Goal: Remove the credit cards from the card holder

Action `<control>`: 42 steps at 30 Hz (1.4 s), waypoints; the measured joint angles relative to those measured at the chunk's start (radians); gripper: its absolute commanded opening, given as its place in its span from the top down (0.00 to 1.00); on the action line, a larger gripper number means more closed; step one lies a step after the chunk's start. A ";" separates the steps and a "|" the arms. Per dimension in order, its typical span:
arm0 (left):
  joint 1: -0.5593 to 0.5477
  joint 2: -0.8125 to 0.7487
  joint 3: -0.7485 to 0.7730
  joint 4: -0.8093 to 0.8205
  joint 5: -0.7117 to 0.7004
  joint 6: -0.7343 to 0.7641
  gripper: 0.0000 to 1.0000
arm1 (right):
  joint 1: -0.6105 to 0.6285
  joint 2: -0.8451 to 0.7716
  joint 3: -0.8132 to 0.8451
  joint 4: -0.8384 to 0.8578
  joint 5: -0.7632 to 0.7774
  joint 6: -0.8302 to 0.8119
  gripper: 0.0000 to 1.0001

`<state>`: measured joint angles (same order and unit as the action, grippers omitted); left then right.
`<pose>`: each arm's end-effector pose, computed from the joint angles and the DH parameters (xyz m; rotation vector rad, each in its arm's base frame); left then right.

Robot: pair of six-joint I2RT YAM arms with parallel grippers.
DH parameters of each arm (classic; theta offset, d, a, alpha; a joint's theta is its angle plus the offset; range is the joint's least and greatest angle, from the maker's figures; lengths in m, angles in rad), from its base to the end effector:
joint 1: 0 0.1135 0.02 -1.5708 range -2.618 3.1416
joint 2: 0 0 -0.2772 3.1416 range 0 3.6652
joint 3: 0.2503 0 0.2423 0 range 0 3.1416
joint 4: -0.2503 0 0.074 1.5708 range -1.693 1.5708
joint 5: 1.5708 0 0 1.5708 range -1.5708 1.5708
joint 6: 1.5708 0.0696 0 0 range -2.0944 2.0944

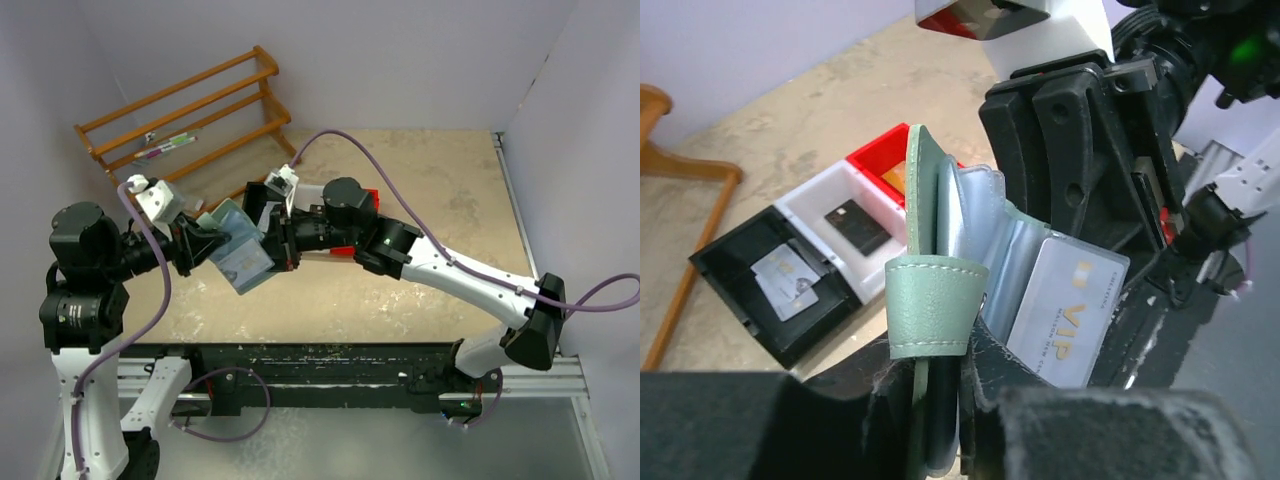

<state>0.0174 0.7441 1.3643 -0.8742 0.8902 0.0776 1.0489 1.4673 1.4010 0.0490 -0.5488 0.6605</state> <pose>0.0872 -0.0526 0.4569 0.6691 1.6579 -0.7376 0.1495 0.3327 0.4312 -0.8476 1.6932 1.6903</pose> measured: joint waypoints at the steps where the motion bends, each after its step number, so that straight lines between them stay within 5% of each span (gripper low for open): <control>1: 0.000 0.010 0.007 -0.005 0.017 -0.008 0.83 | -0.007 -0.006 -0.006 0.004 -0.012 0.000 0.85; 4: 0.000 0.032 0.018 -0.012 0.058 -0.027 0.83 | -0.034 -0.019 -0.026 0.018 -0.051 0.000 0.57; 8: 0.001 0.057 0.021 -0.034 0.064 -0.038 0.84 | -0.103 -0.042 -0.053 0.030 -0.139 -0.013 0.32; 16: 0.002 0.086 0.026 -0.076 0.102 -0.040 0.82 | -0.258 -0.108 -0.018 -0.093 -0.188 -0.153 0.20; 26: 0.002 0.119 0.048 -0.135 0.221 -0.034 0.82 | -0.250 -0.039 0.159 -0.087 -0.299 -0.256 0.41; 35: 0.002 0.145 0.066 -0.161 0.318 -0.040 0.82 | -0.198 0.072 0.159 -0.050 -0.402 -0.251 0.48; 38: 0.002 0.156 0.066 -0.163 0.334 -0.041 0.82 | -0.162 0.085 0.159 -0.042 -0.420 -0.251 0.62; 42: 0.002 0.164 0.069 -0.173 0.360 -0.041 0.76 | -0.138 0.100 0.160 -0.034 -0.424 -0.243 0.95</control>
<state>0.0193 0.9085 1.4330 -1.0470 1.2503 0.0368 0.9104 1.5677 1.5608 0.0154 -0.9730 0.4171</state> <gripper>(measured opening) 0.198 0.267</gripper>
